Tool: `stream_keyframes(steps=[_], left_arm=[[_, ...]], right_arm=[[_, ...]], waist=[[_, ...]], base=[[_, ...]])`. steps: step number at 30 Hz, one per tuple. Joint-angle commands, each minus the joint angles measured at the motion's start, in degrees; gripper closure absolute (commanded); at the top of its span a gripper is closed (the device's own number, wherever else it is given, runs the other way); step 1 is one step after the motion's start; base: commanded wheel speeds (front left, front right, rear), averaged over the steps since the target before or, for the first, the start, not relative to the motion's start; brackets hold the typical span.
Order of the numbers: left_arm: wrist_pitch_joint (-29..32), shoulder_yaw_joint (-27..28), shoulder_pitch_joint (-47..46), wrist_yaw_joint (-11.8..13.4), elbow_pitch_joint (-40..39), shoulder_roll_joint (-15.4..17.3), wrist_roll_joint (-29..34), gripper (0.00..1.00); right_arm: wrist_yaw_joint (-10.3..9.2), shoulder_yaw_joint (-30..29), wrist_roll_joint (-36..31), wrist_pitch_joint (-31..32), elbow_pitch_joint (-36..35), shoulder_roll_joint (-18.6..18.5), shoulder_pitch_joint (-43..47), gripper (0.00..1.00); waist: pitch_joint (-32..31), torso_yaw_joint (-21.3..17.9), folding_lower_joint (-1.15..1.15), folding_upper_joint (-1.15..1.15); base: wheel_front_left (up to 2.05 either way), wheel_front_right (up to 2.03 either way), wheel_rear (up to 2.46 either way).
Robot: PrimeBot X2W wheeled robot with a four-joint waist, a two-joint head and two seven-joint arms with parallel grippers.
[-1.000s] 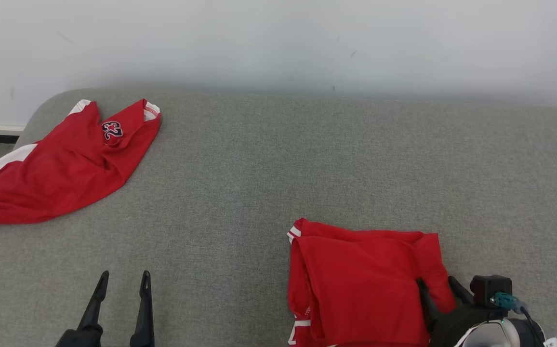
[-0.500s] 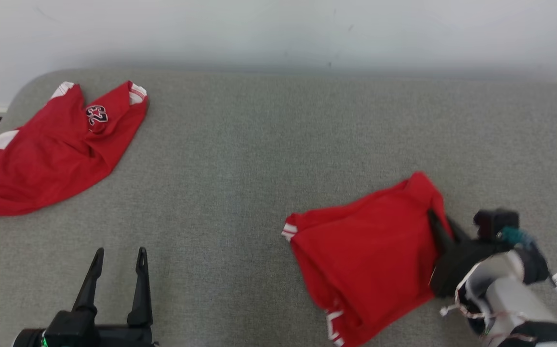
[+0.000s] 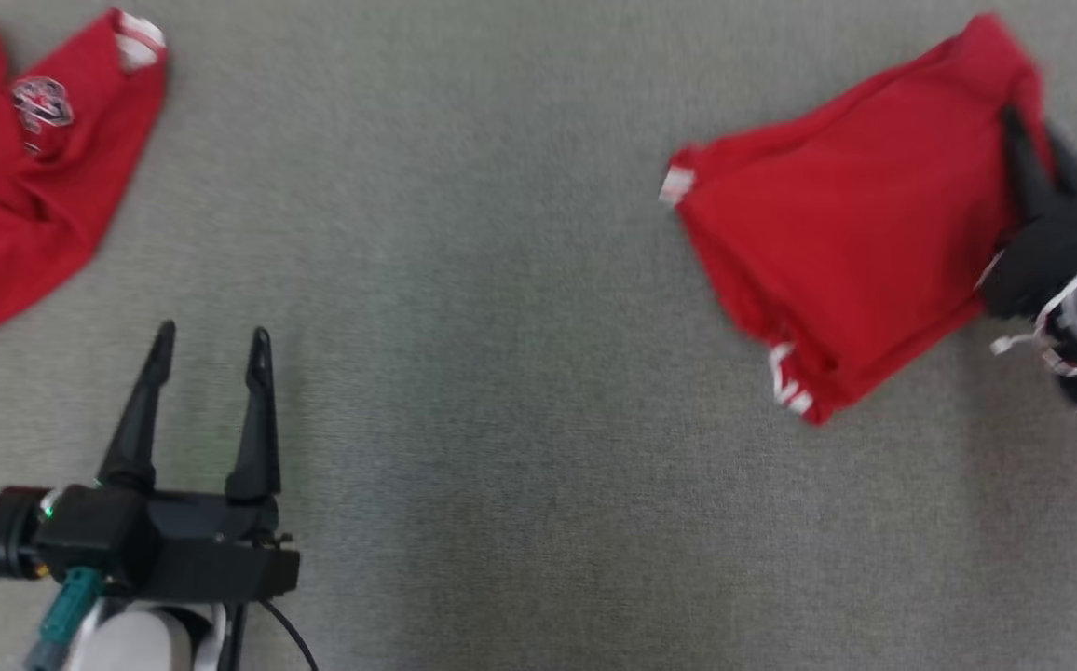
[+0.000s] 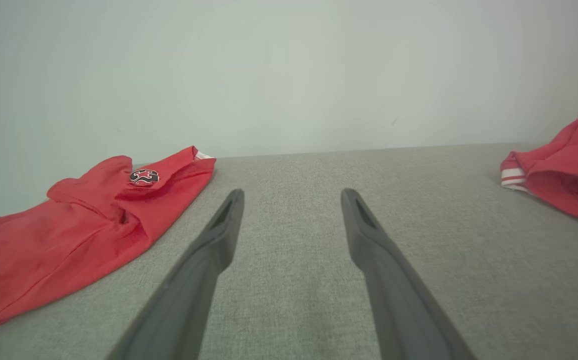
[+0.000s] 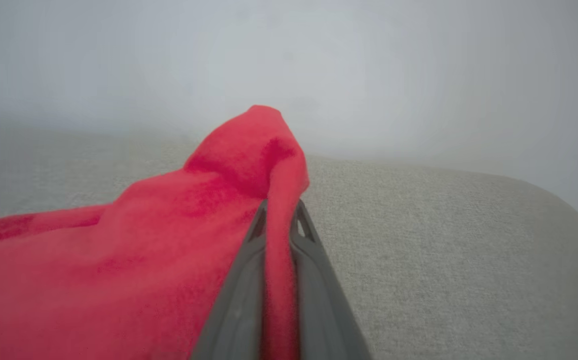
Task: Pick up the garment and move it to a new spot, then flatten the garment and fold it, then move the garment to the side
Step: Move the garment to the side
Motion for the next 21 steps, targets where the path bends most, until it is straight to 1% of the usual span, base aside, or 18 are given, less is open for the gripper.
stream_keyframes(steps=[1,8,13,16,21], left_arm=[[-0.17,0.07,-1.02,0.02,-0.54,0.73,-0.04,0.00],[-0.18,0.42,-1.43,-0.03,-3.39,3.71,0.56,0.00],[-0.17,1.72,0.23,0.17,-5.71,4.94,0.70,0.00],[-0.17,2.24,1.05,0.25,-7.03,5.62,0.90,0.00],[-0.17,2.68,2.11,0.27,-8.51,6.40,1.08,0.00]], right_arm=[[-0.11,-0.49,-0.42,-0.16,0.03,-1.08,-1.21,1.00],[-0.11,-2.49,-1.51,1.67,-0.18,-6.81,-6.01,1.00],[-0.11,-3.22,-1.61,3.13,-0.51,-10.05,-8.19,1.00],[-0.11,-3.42,-1.55,4.04,-0.45,-11.69,-9.36,1.00],[-0.11,-2.98,-1.49,5.11,-0.07,-13.21,-11.13,1.00]], waist=[[7.12,-4.42,-0.02,-0.01],[9.96,-8.07,-0.02,-0.01],[10.67,-10.15,-0.02,-0.01],[11.22,-11.12,-0.02,-0.01],[11.93,-11.92,-0.02,-0.01]], base=[[0.00,0.00,0.00],[0.00,0.00,0.00],[0.00,0.00,0.00],[0.00,0.00,0.00],[0.00,0.00,0.00]])
